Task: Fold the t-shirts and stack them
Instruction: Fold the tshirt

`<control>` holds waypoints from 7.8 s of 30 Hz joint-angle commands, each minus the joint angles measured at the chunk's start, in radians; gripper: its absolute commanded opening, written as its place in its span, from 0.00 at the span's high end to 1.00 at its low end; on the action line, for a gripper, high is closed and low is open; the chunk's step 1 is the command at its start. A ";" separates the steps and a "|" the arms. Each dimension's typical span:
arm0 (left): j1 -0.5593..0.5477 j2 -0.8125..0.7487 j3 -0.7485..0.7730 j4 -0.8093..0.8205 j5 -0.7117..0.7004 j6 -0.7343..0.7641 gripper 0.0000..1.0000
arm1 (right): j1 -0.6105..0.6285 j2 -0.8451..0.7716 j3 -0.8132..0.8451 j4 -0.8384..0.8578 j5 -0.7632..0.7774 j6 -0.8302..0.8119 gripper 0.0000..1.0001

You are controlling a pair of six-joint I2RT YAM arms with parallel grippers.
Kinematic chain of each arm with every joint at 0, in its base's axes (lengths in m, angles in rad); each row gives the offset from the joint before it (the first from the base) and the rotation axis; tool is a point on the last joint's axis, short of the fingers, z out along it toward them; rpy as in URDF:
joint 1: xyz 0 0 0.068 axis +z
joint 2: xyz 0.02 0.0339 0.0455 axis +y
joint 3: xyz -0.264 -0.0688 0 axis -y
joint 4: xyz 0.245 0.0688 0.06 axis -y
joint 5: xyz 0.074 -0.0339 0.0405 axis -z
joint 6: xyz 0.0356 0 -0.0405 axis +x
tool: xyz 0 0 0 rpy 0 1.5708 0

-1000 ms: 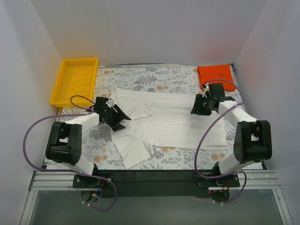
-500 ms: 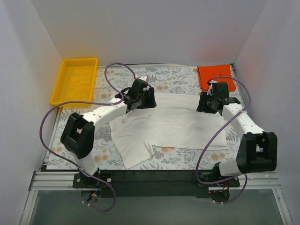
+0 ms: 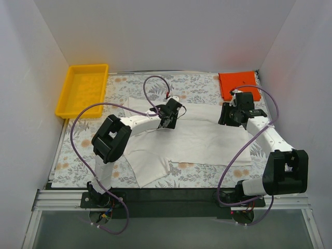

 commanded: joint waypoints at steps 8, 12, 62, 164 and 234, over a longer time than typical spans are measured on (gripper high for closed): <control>-0.033 -0.004 0.044 -0.012 -0.094 0.034 0.67 | 0.004 -0.046 -0.036 -0.006 0.004 -0.016 0.57; -0.039 -0.007 0.033 -0.018 -0.093 0.034 0.67 | 0.004 -0.042 -0.036 -0.005 0.001 -0.015 0.57; 0.202 -0.082 0.183 -0.183 0.138 -0.066 0.44 | -0.023 0.127 0.102 -0.005 0.137 0.025 0.57; 0.478 -0.499 -0.599 -0.199 0.171 -0.258 1.00 | -0.456 -0.215 -0.429 -0.101 0.141 0.209 0.44; 0.582 -0.475 -0.345 -0.413 0.343 -0.158 1.00 | -0.525 -0.132 -0.027 -0.354 -0.005 0.117 0.99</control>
